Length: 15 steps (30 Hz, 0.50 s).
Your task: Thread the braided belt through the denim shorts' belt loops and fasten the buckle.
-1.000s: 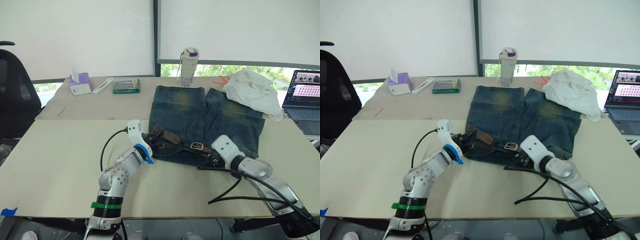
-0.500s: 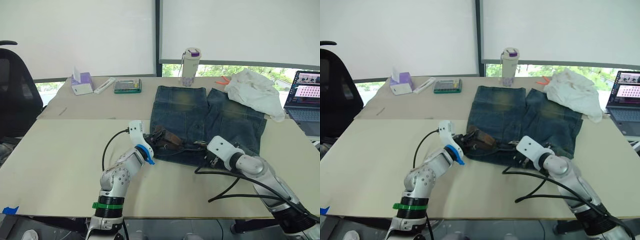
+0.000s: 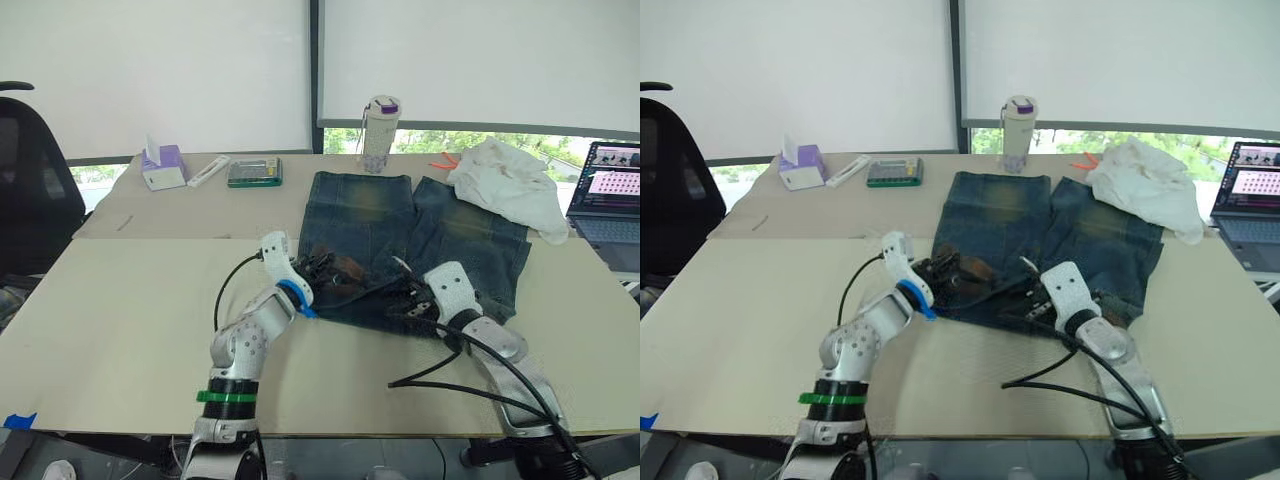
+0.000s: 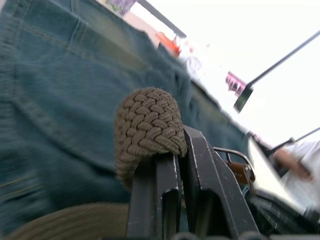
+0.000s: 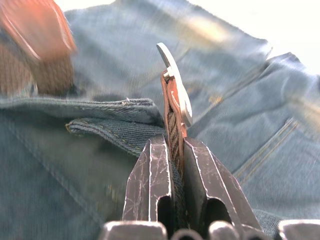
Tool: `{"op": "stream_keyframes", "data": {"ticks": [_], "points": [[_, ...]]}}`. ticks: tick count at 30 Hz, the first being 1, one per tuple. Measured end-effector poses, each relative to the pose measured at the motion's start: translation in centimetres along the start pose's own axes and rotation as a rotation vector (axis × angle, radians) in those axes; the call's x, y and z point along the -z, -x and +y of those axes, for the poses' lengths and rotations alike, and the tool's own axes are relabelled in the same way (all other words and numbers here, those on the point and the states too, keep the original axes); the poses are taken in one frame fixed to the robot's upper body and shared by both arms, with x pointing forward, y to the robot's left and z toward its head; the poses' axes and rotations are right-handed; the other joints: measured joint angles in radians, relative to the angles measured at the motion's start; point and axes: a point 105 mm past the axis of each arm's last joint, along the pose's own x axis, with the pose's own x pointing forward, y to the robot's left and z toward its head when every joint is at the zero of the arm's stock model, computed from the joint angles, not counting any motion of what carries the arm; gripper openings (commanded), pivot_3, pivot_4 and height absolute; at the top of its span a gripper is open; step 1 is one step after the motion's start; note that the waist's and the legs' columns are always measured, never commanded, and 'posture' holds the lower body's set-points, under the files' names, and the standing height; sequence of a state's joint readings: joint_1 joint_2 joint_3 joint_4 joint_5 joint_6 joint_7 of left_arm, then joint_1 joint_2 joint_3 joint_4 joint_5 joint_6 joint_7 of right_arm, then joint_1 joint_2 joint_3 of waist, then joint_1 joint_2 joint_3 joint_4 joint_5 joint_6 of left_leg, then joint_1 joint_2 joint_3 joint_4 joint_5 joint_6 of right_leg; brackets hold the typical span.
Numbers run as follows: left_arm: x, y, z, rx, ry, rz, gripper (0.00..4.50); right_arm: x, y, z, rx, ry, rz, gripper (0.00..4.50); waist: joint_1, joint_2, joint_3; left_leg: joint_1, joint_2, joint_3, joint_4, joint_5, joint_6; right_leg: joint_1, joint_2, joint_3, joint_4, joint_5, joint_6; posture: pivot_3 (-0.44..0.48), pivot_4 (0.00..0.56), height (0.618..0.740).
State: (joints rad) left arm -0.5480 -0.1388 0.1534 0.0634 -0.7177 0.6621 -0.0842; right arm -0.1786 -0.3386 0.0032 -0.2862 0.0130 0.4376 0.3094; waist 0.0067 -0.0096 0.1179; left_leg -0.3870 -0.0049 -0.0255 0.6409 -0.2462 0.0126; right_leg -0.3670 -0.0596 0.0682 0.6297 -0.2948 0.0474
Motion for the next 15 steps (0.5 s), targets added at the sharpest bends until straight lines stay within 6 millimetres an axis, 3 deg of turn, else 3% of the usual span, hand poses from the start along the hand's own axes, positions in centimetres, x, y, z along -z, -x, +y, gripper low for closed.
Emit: {"op": "stream_keyframes", "data": {"ticks": [2, 5, 7, 11, 15], "points": [[-0.1, -0.2, 0.7, -0.041, 0.077, -0.009, 0.0, -0.2, -0.2, 0.6, 0.011, -0.041, -0.045, 0.02, -0.006, 0.0, 0.0, 0.001, 0.0, 0.0, 0.0, 0.0, 0.0, 0.0, 0.0, 0.001, 0.001, 0.0, 0.0, 0.0, 0.15, 0.74], [0.2, 0.3, 3.8, -0.165, 0.248, -0.018, 0.0, 0.0, -0.1, 0.7, 0.056, -0.077, -0.099, 0.02, -0.018, 0.0, 0.0, 0.002, 0.001, 0.0, -0.001, 0.0, 0.0, -0.001, 0.001, 0.0, 0.002, 0.0, 0.0, 0.0, 0.15, 0.74], [0.1, 0.6, 4.9, -0.203, 0.355, -0.032, 0.0, 0.3, -0.1, 0.9, 0.077, -0.097, -0.117, 0.02, -0.019, 0.0, 0.0, 0.001, 0.001, 0.0, -0.001, 0.0, 0.0, -0.001, 0.001, 0.0, 0.002, 0.0, 0.0, 0.0, 0.15, 0.74], [-0.1, 0.8, 4.9, -0.203, 0.49, -0.039, 0.0, -0.1, -0.1, 0.8, 0.095, -0.081, -0.163, 0.02, -0.017, 0.0, 0.0, 0.001, 0.0, 0.0, -0.001, 0.0, 0.0, -0.001, 0.0, 0.0, 0.002, 0.0, 0.0, 0.0, 0.15, 0.74], [0.9, 0.2, 3.6, -0.17, 0.476, 0.011, 0.0, 0.3, -0.1, 0.7, 0.102, -0.072, -0.158, 0.02, -0.015, 0.0, 0.0, 0.001, -0.001, 0.0, -0.001, 0.0, -0.001, -0.001, 0.0, 0.0, 0.002, 0.0, 0.0, 0.0, 0.15, 0.74]]}}
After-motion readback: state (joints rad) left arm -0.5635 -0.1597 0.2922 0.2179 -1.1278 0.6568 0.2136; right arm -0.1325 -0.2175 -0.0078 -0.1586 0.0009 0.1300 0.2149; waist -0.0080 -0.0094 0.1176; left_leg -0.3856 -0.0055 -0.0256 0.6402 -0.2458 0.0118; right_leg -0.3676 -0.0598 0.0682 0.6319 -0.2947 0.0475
